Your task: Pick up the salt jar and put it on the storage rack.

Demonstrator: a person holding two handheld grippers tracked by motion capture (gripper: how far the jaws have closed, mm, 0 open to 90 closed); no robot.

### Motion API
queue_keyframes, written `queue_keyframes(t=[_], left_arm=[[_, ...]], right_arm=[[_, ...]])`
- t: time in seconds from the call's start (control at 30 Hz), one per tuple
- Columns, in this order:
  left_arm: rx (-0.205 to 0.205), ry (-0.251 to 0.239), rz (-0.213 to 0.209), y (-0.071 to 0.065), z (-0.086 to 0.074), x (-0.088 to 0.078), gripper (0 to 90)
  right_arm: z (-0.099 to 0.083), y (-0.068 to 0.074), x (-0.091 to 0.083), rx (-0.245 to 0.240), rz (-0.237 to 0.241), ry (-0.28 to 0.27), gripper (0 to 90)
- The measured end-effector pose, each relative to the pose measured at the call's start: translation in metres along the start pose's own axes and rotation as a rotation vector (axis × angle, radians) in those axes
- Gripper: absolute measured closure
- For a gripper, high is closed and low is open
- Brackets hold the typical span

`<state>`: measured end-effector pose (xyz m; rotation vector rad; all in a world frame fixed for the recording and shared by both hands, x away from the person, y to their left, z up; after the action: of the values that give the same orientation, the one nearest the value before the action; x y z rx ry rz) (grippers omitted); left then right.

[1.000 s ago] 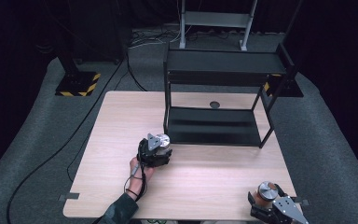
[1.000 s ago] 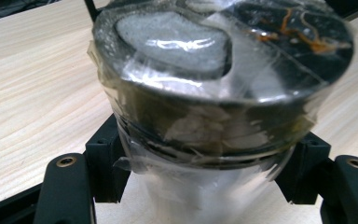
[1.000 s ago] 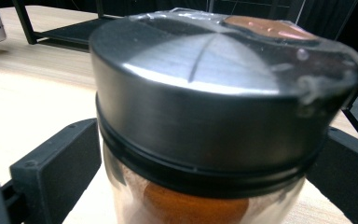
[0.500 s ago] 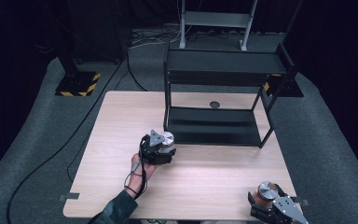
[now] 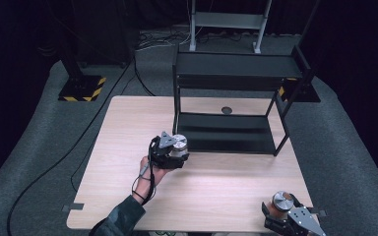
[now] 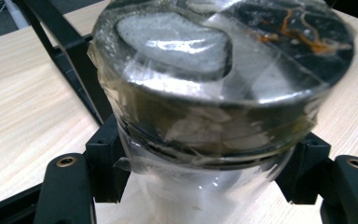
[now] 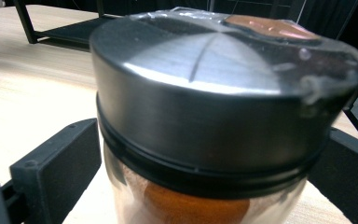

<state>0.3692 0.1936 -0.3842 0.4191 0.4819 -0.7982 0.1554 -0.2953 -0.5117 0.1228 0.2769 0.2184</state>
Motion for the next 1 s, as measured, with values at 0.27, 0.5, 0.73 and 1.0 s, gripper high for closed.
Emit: queue_keyframes(t=[0.27, 0.5, 0.73, 1.0], left_arm=[[0.026, 0.003, -0.014, 0.003, 0.015, 0.000, 30.8], [0.042, 0.002, -0.021, 0.007, 0.028, -0.001, 30.8], [0.056, 0.005, -0.020, 0.012, 0.040, 0.001, 30.8], [0.073, 0.021, -0.023, 0.020, 0.053, 0.004, 30.8]], right_arm=[[0.000, 0.000, 0.000, -0.001, 0.000, -0.001, 0.0], [0.000, 0.000, 0.000, 0.001, -0.001, -0.001, 0.0], [0.000, 0.000, 0.000, -0.001, -0.001, -0.001, 0.0], [0.000, 0.001, 0.000, -0.003, -0.002, 0.000, 0.0]])
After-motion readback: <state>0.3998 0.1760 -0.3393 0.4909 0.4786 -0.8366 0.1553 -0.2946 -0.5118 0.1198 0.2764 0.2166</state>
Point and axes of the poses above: each handheld gripper's, and its own axes: x roughly forward along the jaws, z roughly out of its top, y roughly to its left, the point moved 4 cm from there along x, roughly forward along the jaws, and after that the axes turned 13 degrees about x, right-handed, at the moved point
